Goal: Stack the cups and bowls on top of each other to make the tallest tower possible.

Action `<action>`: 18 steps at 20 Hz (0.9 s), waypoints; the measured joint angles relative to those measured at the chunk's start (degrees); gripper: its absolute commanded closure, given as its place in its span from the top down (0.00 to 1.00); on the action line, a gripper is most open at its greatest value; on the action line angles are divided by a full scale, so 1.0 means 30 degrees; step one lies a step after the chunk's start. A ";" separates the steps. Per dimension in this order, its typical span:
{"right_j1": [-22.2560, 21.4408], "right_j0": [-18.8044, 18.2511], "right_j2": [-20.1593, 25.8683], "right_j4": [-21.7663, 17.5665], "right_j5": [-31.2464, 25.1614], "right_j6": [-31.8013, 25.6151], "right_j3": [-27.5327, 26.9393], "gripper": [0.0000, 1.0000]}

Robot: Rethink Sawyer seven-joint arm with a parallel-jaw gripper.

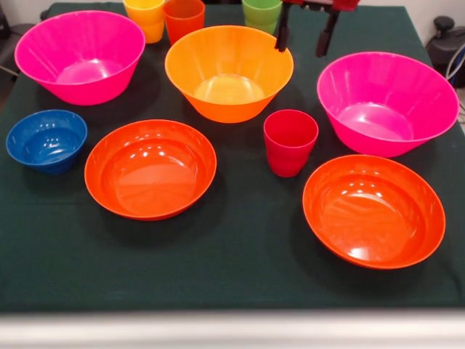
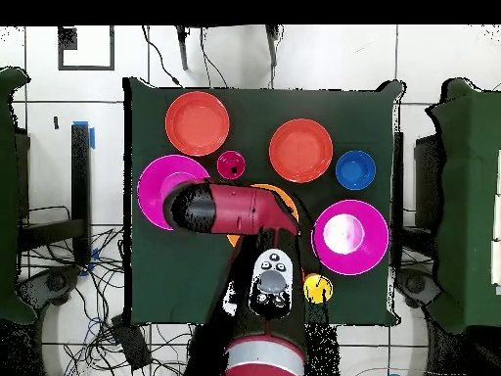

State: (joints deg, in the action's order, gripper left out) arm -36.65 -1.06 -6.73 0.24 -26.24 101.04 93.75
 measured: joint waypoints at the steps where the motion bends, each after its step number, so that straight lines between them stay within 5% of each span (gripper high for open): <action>1: 0.0230 0.0004 -0.0003 -0.0004 -0.0227 0.0000 -0.0452 1.00; 18: 0.2592 -0.0373 0.0022 -0.0059 -0.2120 0.0000 -0.5438 1.00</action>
State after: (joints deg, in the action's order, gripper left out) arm -28.87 -2.18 -6.66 0.06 -32.60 101.04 77.44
